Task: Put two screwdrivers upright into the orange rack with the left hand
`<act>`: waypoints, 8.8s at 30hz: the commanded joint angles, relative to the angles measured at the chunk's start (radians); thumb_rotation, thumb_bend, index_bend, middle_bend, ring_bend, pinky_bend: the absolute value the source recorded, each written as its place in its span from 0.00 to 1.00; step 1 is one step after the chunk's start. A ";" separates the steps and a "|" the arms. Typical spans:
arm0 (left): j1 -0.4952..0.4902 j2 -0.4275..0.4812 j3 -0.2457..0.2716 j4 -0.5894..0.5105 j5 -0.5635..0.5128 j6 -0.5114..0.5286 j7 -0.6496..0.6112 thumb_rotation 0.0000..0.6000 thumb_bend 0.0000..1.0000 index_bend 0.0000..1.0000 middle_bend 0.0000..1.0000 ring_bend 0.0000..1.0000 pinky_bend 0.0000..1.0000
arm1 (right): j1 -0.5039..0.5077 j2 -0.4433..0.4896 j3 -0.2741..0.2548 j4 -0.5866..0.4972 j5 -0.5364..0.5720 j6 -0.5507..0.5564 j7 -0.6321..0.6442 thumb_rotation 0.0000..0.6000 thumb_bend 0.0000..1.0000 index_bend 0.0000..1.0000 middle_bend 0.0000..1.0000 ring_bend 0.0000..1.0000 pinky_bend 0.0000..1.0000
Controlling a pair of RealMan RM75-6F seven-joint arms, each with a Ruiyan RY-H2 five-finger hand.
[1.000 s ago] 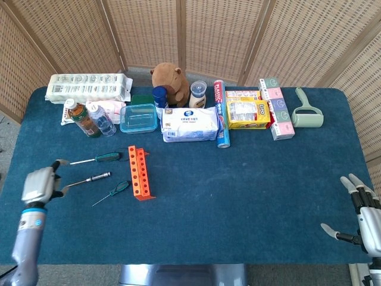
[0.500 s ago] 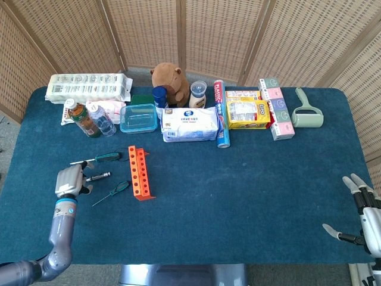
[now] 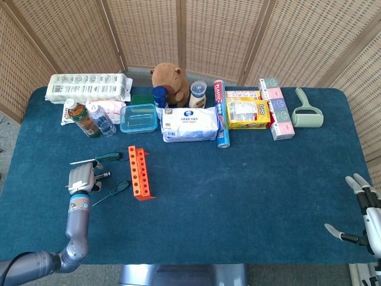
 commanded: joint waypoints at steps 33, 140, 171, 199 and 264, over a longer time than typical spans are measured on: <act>-0.051 -0.058 0.016 0.045 -0.060 0.039 0.047 1.00 0.45 0.50 0.92 0.93 0.97 | 0.000 0.009 -0.003 0.004 -0.004 -0.002 0.029 0.89 0.00 0.04 0.00 0.00 0.00; 0.204 0.656 0.321 -0.541 1.176 0.043 -0.870 1.00 0.47 0.52 0.92 0.93 0.97 | 0.004 -0.009 -0.001 0.001 0.010 -0.010 -0.013 0.89 0.00 0.04 0.00 0.01 0.00; 0.176 0.635 0.328 -0.530 1.142 0.000 -0.901 1.00 0.47 0.52 0.92 0.93 0.97 | 0.004 -0.006 0.000 0.001 0.015 -0.012 -0.006 0.90 0.00 0.04 0.00 0.02 0.00; 0.067 0.635 0.229 -0.492 0.915 -0.159 -1.042 1.00 0.47 0.52 0.92 0.93 0.97 | 0.006 0.002 -0.001 -0.001 0.026 -0.026 -0.002 0.90 0.00 0.04 0.00 0.02 0.00; -0.055 0.255 0.177 -0.484 0.734 -0.064 -0.138 1.00 0.14 0.06 0.73 0.93 0.94 | 0.004 0.010 -0.002 -0.003 0.026 -0.028 0.018 0.89 0.00 0.04 0.00 0.05 0.00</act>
